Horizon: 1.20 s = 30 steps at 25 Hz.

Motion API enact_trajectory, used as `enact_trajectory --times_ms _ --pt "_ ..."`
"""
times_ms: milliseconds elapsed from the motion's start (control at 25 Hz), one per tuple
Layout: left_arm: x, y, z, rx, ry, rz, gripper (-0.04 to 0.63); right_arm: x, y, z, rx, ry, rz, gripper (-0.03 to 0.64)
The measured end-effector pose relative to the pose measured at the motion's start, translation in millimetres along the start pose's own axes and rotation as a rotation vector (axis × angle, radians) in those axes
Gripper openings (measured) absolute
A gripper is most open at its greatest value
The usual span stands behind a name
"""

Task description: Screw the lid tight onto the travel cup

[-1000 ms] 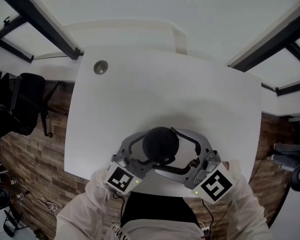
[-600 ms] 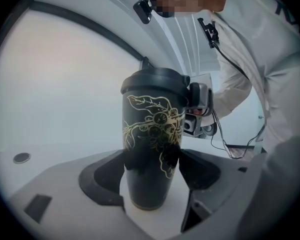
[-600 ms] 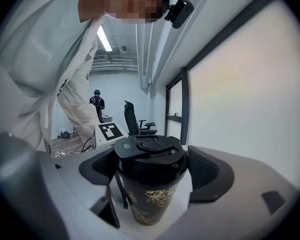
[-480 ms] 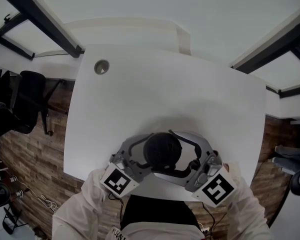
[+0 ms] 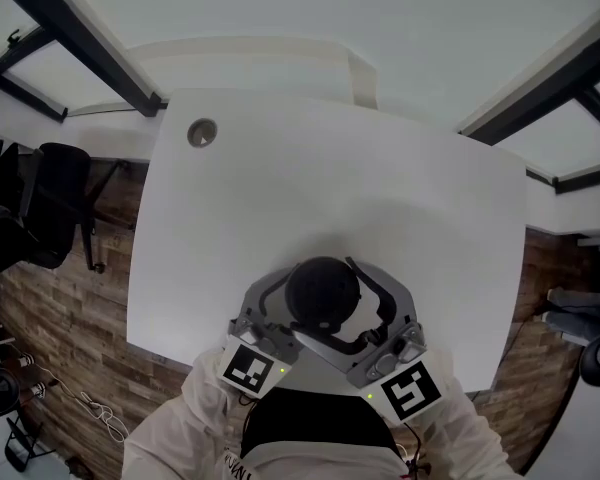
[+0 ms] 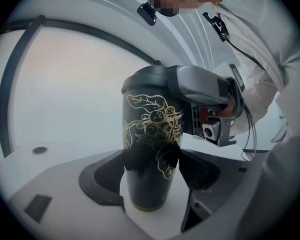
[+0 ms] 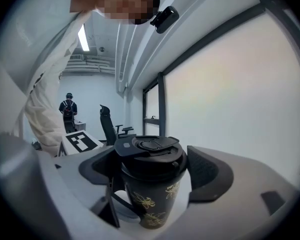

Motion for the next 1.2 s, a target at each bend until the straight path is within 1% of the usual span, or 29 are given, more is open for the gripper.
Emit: enact_trajectory --times_ms 160,280,400,480,520,640,720,760,880,1000,1120,1200 --pt "-3 0 -1 0.003 -0.079 0.007 0.347 4 -1 1 0.002 0.128 -0.017 0.419" --pt "-6 0 -1 -0.002 -0.146 0.01 0.347 8 -1 0 0.008 0.249 -0.04 0.419" --pt "-9 0 -3 -0.009 -0.209 0.032 0.347 11 -2 0 0.023 0.368 -0.061 0.419" --pt "-10 -1 -3 -0.028 -0.23 0.036 0.347 13 -1 0 0.042 0.413 -0.07 0.419" --pt "-10 -2 -3 -0.036 -0.228 0.033 0.347 14 0 1 0.052 0.417 -0.076 0.419" --pt "-9 -3 -2 -0.048 -0.189 0.02 0.347 13 0 3 0.049 0.37 -0.122 0.419" --pt "-6 -3 -1 -0.046 -0.145 0.007 0.347 10 -3 4 0.027 0.311 -0.146 0.42" --pt "-5 -2 -1 -0.041 -0.118 0.0 0.347 9 -4 6 0.023 0.275 -0.141 0.42" --pt "-2 -2 1 -0.031 -0.026 -0.021 0.347 7 -3 12 0.031 0.126 -0.114 0.42" --pt "4 -1 3 -0.017 0.074 -0.041 0.347 2 -1 11 0.027 -0.023 -0.057 0.42" --pt "9 3 4 0.004 0.166 -0.037 0.347 -2 -4 7 0.013 -0.143 -0.006 0.42" --pt "12 5 4 0.013 0.219 -0.043 0.347 -3 -5 1 0.009 -0.208 0.029 0.42"
Point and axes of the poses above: the fingertips, and each gripper's own axes: z backward along the fingers, x to its left, y out of its underside, the point moved 5 cm from there along z, backward along the fingers, and after that the axes turned 9 degrees about y, right-handed, at the moved point
